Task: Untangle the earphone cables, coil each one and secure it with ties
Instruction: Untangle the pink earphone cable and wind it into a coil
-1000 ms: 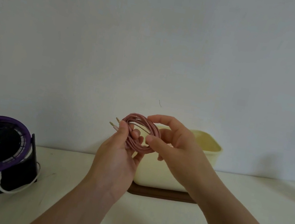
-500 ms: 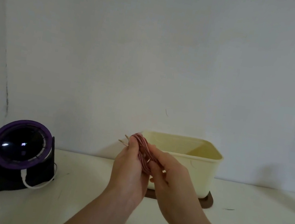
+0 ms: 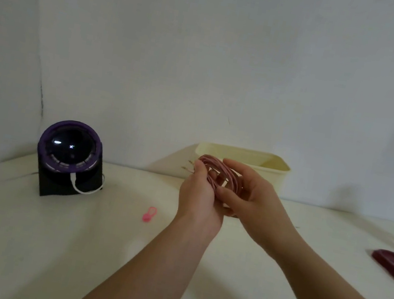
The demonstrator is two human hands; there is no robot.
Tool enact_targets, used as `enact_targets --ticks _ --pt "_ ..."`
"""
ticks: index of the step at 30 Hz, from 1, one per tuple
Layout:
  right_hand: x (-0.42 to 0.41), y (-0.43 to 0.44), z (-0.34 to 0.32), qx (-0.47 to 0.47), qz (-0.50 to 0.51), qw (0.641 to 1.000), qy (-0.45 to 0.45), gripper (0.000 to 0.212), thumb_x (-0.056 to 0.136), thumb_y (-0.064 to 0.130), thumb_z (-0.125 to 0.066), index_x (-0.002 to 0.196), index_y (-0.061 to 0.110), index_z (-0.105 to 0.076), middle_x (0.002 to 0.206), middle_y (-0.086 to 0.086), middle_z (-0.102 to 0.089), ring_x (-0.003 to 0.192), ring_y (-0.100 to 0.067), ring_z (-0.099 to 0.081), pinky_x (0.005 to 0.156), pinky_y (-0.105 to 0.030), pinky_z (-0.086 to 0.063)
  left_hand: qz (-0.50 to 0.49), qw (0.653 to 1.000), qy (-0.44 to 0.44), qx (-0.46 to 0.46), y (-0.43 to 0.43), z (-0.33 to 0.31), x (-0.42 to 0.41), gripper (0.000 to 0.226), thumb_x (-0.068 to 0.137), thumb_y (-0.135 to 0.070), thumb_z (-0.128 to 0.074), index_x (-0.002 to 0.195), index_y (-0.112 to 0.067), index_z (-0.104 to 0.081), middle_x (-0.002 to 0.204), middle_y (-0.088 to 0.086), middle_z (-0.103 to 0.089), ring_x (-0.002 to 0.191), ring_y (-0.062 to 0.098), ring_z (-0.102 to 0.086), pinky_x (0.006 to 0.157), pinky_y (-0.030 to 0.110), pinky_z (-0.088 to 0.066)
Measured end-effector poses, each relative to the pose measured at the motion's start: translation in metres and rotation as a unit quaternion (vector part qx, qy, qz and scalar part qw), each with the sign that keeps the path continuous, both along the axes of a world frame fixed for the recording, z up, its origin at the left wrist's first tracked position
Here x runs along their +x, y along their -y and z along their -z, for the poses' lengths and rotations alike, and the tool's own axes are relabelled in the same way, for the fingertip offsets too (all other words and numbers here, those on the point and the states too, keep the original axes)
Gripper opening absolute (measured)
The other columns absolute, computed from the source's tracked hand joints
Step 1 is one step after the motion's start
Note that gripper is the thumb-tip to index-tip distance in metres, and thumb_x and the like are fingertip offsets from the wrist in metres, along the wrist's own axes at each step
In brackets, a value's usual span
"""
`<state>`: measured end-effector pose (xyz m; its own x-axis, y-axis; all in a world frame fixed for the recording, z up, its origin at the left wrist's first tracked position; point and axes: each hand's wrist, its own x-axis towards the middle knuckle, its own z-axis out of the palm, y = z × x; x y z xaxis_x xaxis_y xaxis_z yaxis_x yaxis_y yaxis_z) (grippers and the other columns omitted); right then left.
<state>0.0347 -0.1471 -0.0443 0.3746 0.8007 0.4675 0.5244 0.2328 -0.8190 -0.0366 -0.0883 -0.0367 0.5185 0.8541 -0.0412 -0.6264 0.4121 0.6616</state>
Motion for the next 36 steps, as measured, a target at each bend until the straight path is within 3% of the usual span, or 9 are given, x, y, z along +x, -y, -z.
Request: enact_targets --ticks 4,6,13,16,24,27,31,34,36 --pt "0.002 0.019 -0.007 -0.018 -0.060 0.997 -0.050 0.043 0.084 0.002 -0.065 0.124 0.017 -0.060 0.098 -0.012 -0.070 0.081 -0.024 -0.069 0.078 -0.035 -0.059 -0.017 0.999 0.026 0.045 0.007 0.013 -0.003 0.038 0.100 -0.037 -0.038 0.095 -0.005 -0.059 0.080 0.006 -0.064 0.081 0.024 -0.065 0.073 0.038 -0.053" --pt "0.009 0.028 -0.018 -0.048 -0.108 0.988 -0.096 0.038 0.084 0.001 -0.064 0.119 0.016 -0.064 0.101 -0.014 -0.070 0.082 -0.023 -0.068 0.078 -0.031 -0.058 0.011 0.998 0.037 0.056 0.006 0.017 -0.006 0.031 0.099 -0.033 -0.041 0.089 -0.009 -0.058 0.070 0.001 -0.061 0.076 0.017 -0.062 0.073 0.033 -0.052" --pt "0.036 0.028 -0.070 -0.175 -0.128 0.975 0.044 0.031 0.086 0.003 -0.063 0.117 0.010 -0.066 0.094 -0.012 -0.072 0.077 -0.014 -0.068 0.068 -0.019 -0.054 0.169 0.983 0.061 0.047 -0.009 0.020 -0.020 0.019 0.089 -0.021 -0.054 0.097 -0.005 -0.060 0.089 0.008 -0.063 0.085 0.021 -0.065 0.077 0.037 -0.058" --pt "0.037 0.020 -0.088 -0.219 -0.141 0.962 0.085 0.030 0.088 0.004 -0.061 0.117 0.008 -0.066 0.094 -0.009 -0.072 0.078 -0.013 -0.068 0.071 -0.020 -0.054 0.199 0.976 0.064 0.061 -0.014 0.020 -0.026 0.032 0.080 -0.021 -0.058 0.107 -0.003 -0.060 0.071 0.006 -0.063 0.094 0.023 -0.065 0.081 0.039 -0.057" --pt "0.030 0.008 -0.114 -0.292 -0.140 0.929 0.176 0.032 0.087 0.003 -0.063 0.118 0.008 -0.065 0.101 -0.016 -0.071 0.081 -0.019 -0.068 0.072 -0.022 -0.055 0.199 0.947 -0.097 0.234 -0.043 0.019 -0.055 0.050 0.075 -0.034 -0.075 0.120 -0.021 -0.057 0.106 -0.003 -0.066 0.102 0.013 -0.057 0.093 0.041 -0.043" --pt "0.023 0.005 -0.120 -0.317 -0.137 0.914 0.212 0.032 0.087 0.004 -0.064 0.119 0.008 -0.064 0.101 -0.016 -0.071 0.079 -0.019 -0.068 0.069 -0.020 -0.054 0.096 0.906 -0.175 0.373 -0.052 -0.002 -0.065 0.072 0.065 -0.047 -0.072 0.130 -0.034 -0.044 0.125 -0.014 -0.060 0.115 0.000 -0.055 0.098 0.034 -0.039" --pt "0.008 0.002 -0.128 -0.345 -0.145 0.889 0.264 0.028 0.087 0.005 -0.065 0.114 0.007 -0.066 0.090 -0.010 -0.072 0.074 -0.015 -0.070 0.068 -0.019 -0.054 0.129 0.771 -0.290 0.552 -0.055 -0.045 -0.068 0.091 0.065 -0.056 -0.072 0.142 -0.033 -0.030 0.124 -0.022 -0.059 0.121 -0.002 -0.050 0.109 0.034 -0.035" --pt "-0.003 0.000 -0.135 -0.360 -0.159 0.871 0.294 0.022 0.086 0.005 -0.065 0.107 0.008 -0.069 0.088 -0.008 -0.072 0.071 -0.013 -0.070 0.069 -0.018 -0.054 0.256 0.726 -0.291 0.569 -0.050 -0.059 -0.062 0.057 0.079 -0.031 -0.069 0.129 -0.013 -0.051 0.113 -0.007 -0.068 0.109 0.008 -0.061 0.099 0.028 -0.044" --pt "-0.010 0.000 -0.138 -0.372 -0.178 0.857 0.309 0.017 0.085 0.004 -0.066 0.098 0.014 -0.071 0.086 -0.008 -0.072 0.071 -0.015 -0.070 0.070 -0.021 -0.056 0.309 0.744 -0.269 0.528 -0.047 -0.055 -0.057 0.032 0.079 -0.020 -0.069 0.110 -0.012 -0.065 0.106 0.002 -0.069 0.104 0.013 -0.064 0.088 0.023 -0.049"
